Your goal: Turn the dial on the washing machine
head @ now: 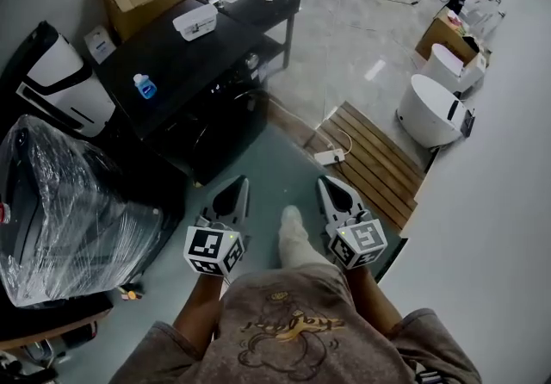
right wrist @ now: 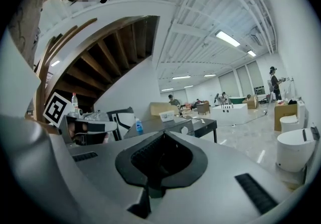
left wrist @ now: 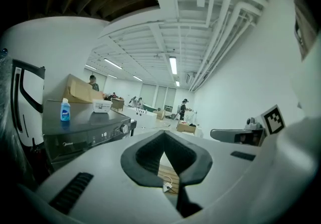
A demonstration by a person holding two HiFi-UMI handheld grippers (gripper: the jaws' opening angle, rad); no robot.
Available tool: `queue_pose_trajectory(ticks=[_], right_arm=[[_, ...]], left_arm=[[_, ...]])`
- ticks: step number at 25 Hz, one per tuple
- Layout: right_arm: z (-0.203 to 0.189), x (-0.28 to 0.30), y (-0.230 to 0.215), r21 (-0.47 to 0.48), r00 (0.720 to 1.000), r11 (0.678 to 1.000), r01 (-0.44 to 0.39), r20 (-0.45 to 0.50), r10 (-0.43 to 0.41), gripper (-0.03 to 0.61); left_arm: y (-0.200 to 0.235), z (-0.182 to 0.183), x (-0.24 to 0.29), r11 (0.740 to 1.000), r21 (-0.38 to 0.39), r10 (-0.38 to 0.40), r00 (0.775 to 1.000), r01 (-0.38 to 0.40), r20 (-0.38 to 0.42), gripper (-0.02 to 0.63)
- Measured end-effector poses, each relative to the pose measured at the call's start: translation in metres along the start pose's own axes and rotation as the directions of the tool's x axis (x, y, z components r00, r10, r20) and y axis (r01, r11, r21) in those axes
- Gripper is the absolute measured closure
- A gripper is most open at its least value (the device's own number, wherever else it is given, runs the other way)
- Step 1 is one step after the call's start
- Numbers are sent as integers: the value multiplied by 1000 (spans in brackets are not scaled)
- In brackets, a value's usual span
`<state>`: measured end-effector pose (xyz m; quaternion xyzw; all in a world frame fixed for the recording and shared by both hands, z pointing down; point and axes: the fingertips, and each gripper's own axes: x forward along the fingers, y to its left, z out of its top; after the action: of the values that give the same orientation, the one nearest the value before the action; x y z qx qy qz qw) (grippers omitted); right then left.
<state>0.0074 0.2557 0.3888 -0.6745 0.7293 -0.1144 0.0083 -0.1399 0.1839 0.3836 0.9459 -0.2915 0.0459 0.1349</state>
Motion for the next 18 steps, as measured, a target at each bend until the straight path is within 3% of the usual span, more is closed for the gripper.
queue_pose_trajectory(ticks=[10,18], right_arm=[[49,106,-94,21,991,991,-131,6,131,577],[52,176,-115,13,973,974,-228,-25,228,577]], left_arm=[[27,41,122,993,-32,118,993,-118,13,614],[55,51,161,978,-34,205,979,-204,22,614]])
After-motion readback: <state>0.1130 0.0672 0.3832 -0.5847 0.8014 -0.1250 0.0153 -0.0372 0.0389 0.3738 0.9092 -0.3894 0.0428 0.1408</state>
